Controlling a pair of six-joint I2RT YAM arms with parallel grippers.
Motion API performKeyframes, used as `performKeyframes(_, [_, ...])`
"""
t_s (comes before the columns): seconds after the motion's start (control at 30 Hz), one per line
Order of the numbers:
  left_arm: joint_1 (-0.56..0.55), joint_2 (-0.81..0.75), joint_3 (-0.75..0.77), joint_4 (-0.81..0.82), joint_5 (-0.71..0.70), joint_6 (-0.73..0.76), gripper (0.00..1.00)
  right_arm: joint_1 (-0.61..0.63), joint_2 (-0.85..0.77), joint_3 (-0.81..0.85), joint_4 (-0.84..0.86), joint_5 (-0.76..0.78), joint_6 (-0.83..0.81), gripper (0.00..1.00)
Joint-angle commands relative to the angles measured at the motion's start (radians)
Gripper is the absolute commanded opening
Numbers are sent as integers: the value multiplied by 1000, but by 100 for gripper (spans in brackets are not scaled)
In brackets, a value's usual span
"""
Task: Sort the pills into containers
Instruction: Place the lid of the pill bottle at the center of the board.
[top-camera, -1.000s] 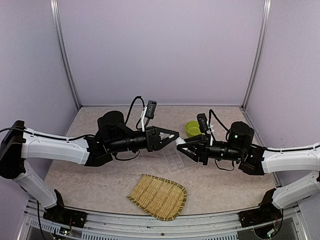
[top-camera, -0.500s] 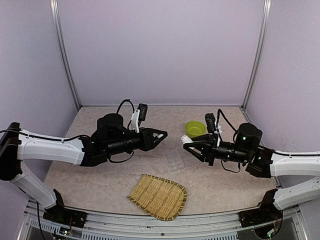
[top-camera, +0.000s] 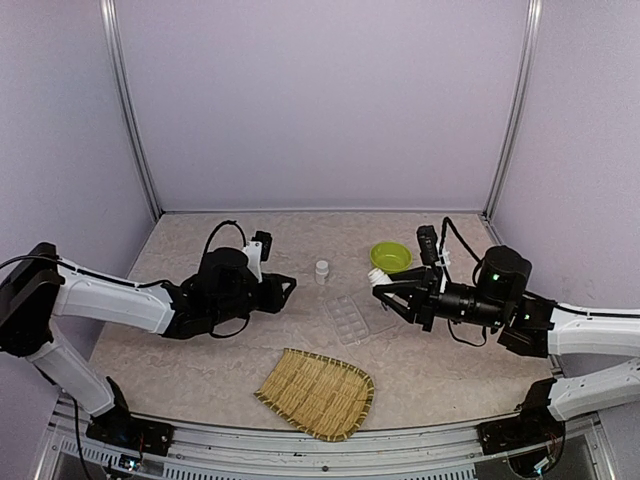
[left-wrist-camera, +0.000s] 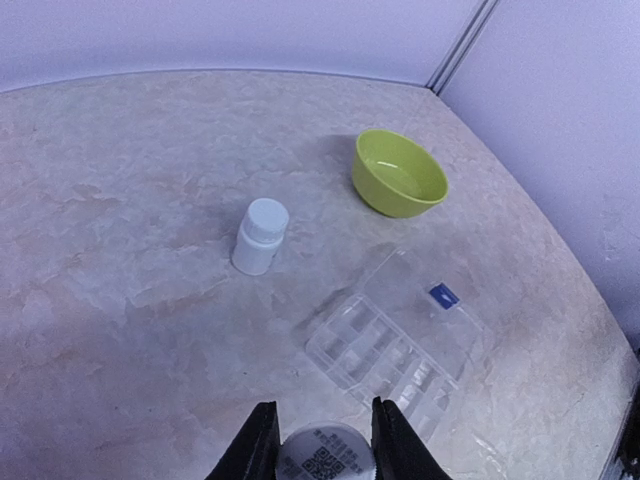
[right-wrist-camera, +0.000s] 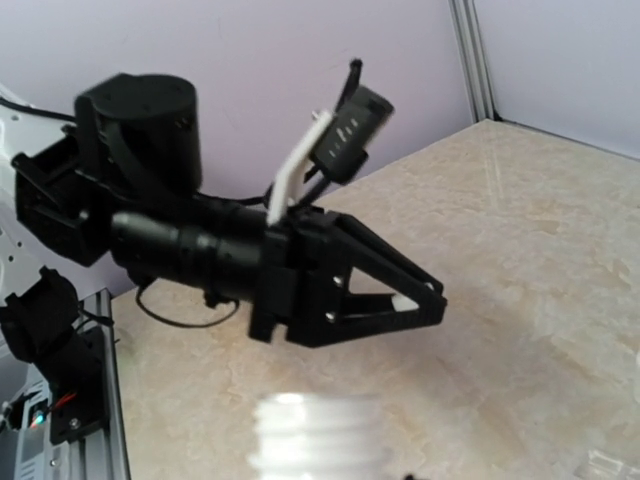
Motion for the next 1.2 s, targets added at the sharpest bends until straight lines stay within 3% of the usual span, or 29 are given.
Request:
performKeyframes(0.0, [13,73,-20,12,-89,52,31,-5,-25,-24,-3,16,-18,22])
performKeyframes(0.8, [62,369,8,137,-100,49,32,-6,-106,-78,-45,78,-42,22])
performKeyframes(0.87, [64,377,12,136,-96,47,34,-6,-105,-83,-45,83,-44,22])
performKeyframes(1.0, [65,383,13,134,-97,41,49,-6,-102,-99,-38,95,-48,23])
performKeyframes(1.17, [67,373,6,131,-87,29,55,-7,-98,-135,-1,108,-56,24])
